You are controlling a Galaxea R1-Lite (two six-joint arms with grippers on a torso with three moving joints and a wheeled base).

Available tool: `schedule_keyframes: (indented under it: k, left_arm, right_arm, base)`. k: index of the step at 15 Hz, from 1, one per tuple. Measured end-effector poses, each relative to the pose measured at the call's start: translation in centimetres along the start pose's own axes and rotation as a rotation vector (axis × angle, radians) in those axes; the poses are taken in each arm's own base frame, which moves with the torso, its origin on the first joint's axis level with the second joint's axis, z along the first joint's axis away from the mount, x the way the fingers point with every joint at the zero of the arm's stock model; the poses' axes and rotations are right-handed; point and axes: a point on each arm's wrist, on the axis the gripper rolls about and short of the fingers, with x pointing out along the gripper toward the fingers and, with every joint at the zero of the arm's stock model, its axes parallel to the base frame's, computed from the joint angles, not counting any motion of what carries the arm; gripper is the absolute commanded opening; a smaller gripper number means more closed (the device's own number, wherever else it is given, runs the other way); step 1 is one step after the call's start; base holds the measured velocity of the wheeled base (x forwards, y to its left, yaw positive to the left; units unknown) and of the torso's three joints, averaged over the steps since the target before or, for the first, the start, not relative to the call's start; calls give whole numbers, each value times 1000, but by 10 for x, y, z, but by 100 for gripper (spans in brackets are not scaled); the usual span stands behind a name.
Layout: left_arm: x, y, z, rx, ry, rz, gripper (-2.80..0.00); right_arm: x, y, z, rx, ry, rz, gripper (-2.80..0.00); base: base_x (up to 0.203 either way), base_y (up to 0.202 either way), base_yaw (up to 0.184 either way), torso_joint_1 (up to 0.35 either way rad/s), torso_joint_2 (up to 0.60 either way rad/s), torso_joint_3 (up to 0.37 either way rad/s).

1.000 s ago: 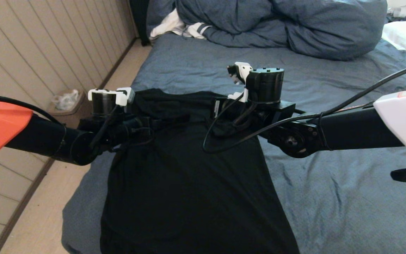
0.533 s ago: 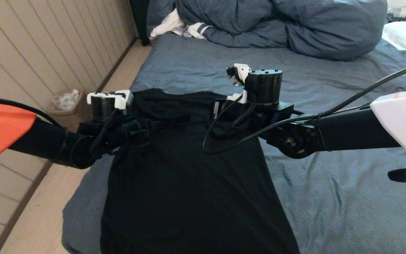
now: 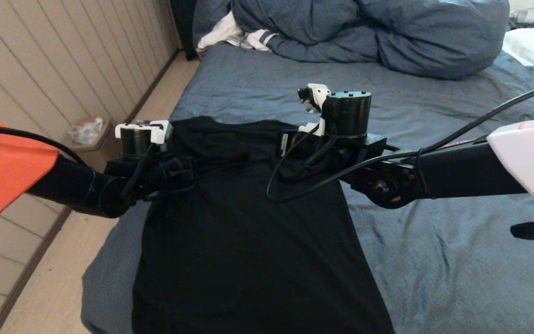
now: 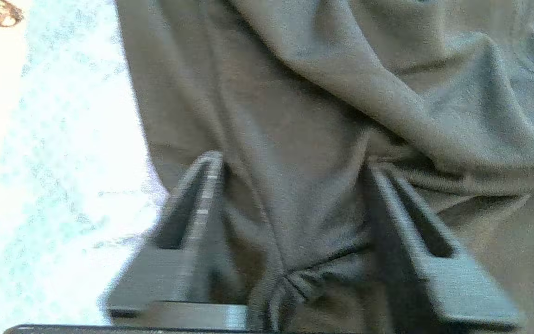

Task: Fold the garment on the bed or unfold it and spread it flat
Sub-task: Fold the black T-shirt

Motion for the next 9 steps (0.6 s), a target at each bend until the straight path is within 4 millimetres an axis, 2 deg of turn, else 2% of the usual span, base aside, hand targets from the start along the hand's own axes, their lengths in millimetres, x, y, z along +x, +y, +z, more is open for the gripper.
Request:
schedule_keyframes:
  k: [4, 9]
  left_arm:
    - [-3, 4, 3, -2, -6, 10, -280]
    - [-18, 12, 8, 42, -11, 27, -280]
  right_arm:
    - [0, 0, 0, 0, 1, 0, -280]
    - [0, 0, 0, 0, 0, 0, -280]
  base:
    - [0, 0, 0, 0, 0, 0]
    - [0, 0, 0, 0, 0, 0]
